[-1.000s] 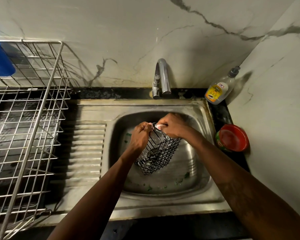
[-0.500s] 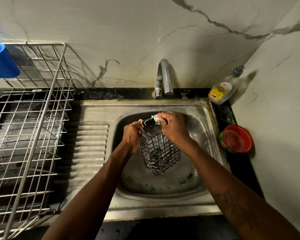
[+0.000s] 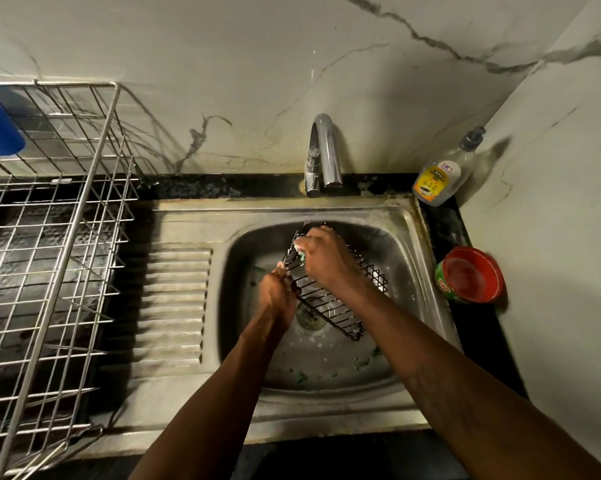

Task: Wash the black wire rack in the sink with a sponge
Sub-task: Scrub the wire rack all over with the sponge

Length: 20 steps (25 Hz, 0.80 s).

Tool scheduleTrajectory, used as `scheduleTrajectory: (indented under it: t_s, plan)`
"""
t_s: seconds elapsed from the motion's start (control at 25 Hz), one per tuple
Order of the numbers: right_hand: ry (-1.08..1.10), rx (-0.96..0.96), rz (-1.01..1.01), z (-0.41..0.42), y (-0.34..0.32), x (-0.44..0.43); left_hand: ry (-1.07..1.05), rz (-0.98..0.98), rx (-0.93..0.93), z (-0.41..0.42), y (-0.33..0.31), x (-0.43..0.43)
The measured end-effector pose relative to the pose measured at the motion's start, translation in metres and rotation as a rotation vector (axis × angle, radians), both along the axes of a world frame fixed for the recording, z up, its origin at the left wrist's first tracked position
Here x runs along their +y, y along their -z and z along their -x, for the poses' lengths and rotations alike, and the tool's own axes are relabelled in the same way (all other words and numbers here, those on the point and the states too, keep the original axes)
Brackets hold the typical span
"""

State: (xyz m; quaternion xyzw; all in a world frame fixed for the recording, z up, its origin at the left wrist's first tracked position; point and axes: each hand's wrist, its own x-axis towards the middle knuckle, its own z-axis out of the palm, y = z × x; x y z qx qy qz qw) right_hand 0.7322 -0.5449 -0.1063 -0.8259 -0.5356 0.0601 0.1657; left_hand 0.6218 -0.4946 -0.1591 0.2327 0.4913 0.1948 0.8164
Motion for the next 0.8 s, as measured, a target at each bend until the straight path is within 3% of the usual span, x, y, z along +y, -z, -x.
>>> scheduleTrajectory:
  t_s: [0.16,0.28,0.4,0.52,0.6,0.8]
  plan:
    - [0.356,0.194,0.090,-0.028,0.003,0.014,-0.001,0.029,-0.004,0.008,0.013,0.002]
    - [0.182,0.131,0.158,-0.011,0.005,0.013,-0.022,0.057,0.027,0.014,0.022,-0.001]
    - [-0.080,0.146,0.071,0.013,0.015,0.002,-0.059,0.099,0.042,0.021,0.037,-0.005]
    - [0.119,0.174,-0.086,0.003,0.038,-0.008,-0.031,0.103,0.090,0.024,0.047,0.001]
    - [0.312,0.218,-0.054,-0.005,0.048,-0.017,0.054,0.067,0.190,0.022,0.047,0.009]
    - [0.330,0.281,0.070,-0.001,0.065,-0.026,0.327,-0.127,0.445,0.026,0.051,0.021]
